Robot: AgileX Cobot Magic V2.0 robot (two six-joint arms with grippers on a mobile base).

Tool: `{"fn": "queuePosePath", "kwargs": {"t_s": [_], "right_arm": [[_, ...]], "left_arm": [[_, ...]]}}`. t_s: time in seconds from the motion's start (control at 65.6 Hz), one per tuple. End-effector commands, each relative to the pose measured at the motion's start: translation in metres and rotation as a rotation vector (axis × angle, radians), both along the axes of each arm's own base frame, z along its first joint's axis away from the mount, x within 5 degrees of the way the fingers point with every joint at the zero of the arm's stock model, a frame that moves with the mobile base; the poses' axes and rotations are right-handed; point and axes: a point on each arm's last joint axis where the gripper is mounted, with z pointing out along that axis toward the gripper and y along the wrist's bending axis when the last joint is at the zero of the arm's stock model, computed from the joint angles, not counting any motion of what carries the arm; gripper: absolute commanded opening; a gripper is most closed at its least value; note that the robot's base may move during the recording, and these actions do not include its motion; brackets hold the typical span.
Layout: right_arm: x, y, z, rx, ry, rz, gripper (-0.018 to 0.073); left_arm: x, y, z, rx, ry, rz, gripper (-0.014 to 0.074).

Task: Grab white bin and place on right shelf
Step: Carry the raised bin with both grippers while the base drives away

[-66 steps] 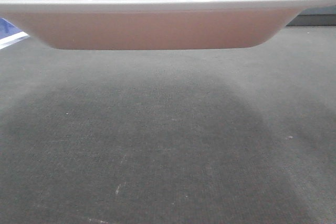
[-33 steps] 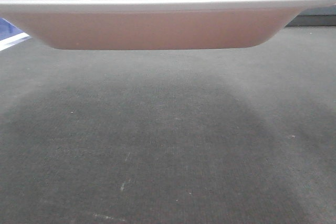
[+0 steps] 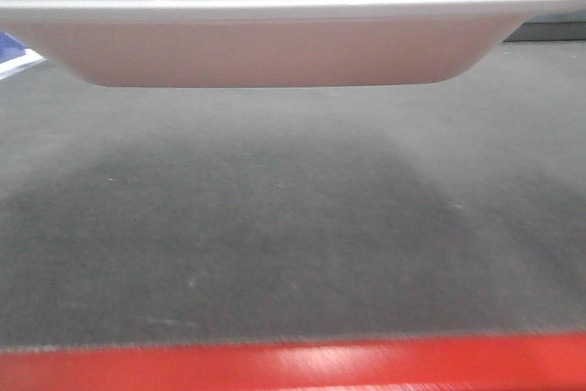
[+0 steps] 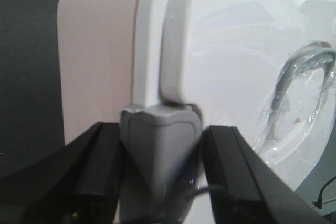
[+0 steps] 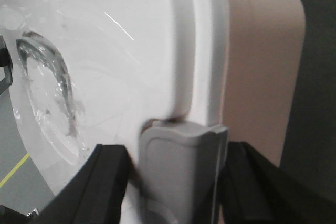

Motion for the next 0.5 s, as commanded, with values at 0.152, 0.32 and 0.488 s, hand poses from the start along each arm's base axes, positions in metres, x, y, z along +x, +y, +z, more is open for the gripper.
{"fn": "queuePosePath", "kwargs": {"t_s": [0.152, 0.32, 0.488], "right_arm": [[-0.0244, 0.0172, 0.0283, 0.205, -0.040, 0.232, 0.0422], [-0.0244, 0.0172, 0.0283, 0.205, -0.040, 0.232, 0.0422], [-0.0243, 0.0172, 0.0282, 0.204, -0.041, 0.231, 0.0422]], "left_arm": [[-0.0236, -0.0170, 0.0206, -0.146, -0.005, -0.227, 0.0187], [-0.0236, -0.0170, 0.0206, -0.146, -0.005, -0.227, 0.0187], [-0.0304, -0.0177, 0.0237, -0.141, -0.028, -0.229, 0.0187]]}}
